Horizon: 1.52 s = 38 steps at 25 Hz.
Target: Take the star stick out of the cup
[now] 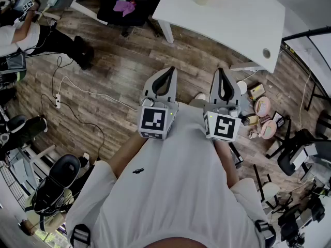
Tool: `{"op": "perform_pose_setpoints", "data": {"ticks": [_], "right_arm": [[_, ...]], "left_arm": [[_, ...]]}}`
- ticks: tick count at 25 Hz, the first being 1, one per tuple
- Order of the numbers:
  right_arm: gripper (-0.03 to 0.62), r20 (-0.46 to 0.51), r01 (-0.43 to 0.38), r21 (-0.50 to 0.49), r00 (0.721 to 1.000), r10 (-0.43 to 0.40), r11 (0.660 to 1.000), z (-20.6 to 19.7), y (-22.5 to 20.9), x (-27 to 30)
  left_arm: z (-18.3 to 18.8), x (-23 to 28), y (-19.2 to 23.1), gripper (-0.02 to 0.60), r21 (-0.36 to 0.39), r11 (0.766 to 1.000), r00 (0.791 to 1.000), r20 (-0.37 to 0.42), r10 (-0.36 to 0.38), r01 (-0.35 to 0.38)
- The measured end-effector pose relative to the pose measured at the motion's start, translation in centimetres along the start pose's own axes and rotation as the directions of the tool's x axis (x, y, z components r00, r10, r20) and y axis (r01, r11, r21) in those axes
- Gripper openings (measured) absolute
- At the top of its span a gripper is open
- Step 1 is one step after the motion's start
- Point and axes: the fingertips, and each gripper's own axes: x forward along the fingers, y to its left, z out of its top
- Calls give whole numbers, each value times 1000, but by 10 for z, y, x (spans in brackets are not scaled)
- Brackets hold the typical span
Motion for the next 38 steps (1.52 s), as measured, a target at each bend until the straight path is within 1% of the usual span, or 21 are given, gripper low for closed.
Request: {"op": "perform_pose_setpoints", "data": {"ticks": [3, 7, 9, 13, 15, 17, 18, 20, 21, 22, 24, 26, 28, 30, 33, 38], "right_arm": [[3, -24, -15, 2, 1000, 15, 1000, -6, -8, 4], [3, -20, -20, -7, 1000, 19, 1000, -1, -21, -6], [5, -19, -29, -4, 999, 29, 1000, -2, -28, -9], [5, -19, -46, -8, 999, 46, 999, -9, -44, -16], [5, -41, -46, -66, 998, 43, 997, -13, -56, -19], [5, -59, -70, -143, 996, 62, 987, -16, -66, -22], [5, -56, -82, -137, 996, 75, 987, -17, -71, -23], [5, -29, -103, -28, 994, 102, 994, -21, -83, -22], [5, -16, -112, 16, 994, 113, 994, -23, -88, -21], [5, -13, -120, 23, 993, 121, 992, -24, -91, -22], [5, -18, -130, -23, 991, 130, 991, -22, -96, -23], [5, -12, -138, -38, 990, 137, 990, -20, -100, -20], [5, -15, -147, -21, 989, 147, 989, -21, -99, -17], [5, -29, -155, -15, 988, 154, 988, -23, -97, -10], [5, -50, -157, -29, 987, 155, 987, -24, -97, 13], [5, -74, -141, -32, 988, 138, 990, -27, -99, 57]], "left_arm": [[-8, 8, -3, -6, -36, 999, 1000, -24, -7, 7], [-7, 14, -15, -6, -61, 998, 1000, -25, -6, 5], [-5, 20, -21, -6, -62, 998, 1000, -17, 3, -4], [-1, 32, -35, -6, -38, 999, 1000, -12, 24, -24], [4, 36, -43, -6, -33, 998, 999, -5, 45, -45], [10, 39, -52, -5, -25, 997, 998, 8, 67, -67], [13, 40, -57, -6, -18, 997, 997, 18, 77, -77], [16, 43, -65, -5, -21, 995, 995, 31, 96, -96], [15, 45, -67, -6, -43, 993, 994, 30, 108, -107], [12, 44, -69, -6, -78, 990, 992, 23, 121, -119], [5, 44, -71, -6, -140, 980, 990, 8, 144, -141], [1, 48, -73, -6, -137, 979, 988, -8, 153, -152], [-1, 48, -75, -6, -127, 980, 988, -28, 153, -156], [-1, 52, -74, -6, -150, 976, 987, -39, 154, -158], [0, 74, -65, -6, -181, 972, 988, -47, 144, -151], [4, 115, -35, -6, -174, 977, 992, -51, 118, -126]]}}
